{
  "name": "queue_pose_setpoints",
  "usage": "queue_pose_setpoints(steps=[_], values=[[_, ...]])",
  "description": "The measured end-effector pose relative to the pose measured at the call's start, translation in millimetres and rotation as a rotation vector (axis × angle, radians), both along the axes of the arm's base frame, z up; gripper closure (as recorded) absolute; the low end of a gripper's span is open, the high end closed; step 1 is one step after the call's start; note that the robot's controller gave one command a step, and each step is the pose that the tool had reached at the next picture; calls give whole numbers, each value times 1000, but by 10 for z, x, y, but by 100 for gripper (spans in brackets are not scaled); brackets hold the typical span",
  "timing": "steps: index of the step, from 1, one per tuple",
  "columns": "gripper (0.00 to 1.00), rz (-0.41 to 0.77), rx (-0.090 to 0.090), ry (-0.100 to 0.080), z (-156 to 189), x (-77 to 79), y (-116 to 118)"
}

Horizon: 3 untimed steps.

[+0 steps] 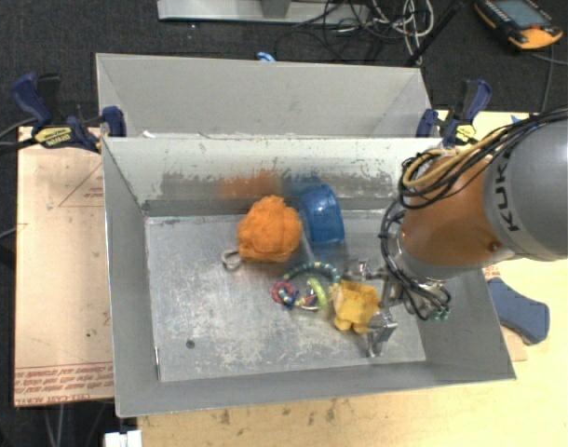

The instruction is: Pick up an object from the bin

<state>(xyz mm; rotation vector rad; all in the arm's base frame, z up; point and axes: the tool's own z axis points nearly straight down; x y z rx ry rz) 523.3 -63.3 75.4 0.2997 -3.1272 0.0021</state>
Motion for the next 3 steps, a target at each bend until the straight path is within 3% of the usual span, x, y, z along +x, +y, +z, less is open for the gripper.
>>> queue_pose_setpoints(steps=[1,2,3], values=[[100,-149,4,-4,-22,327,113],[100,-147,3,-4,-23,327,117],[100,-124,2,6,351,370,140]])
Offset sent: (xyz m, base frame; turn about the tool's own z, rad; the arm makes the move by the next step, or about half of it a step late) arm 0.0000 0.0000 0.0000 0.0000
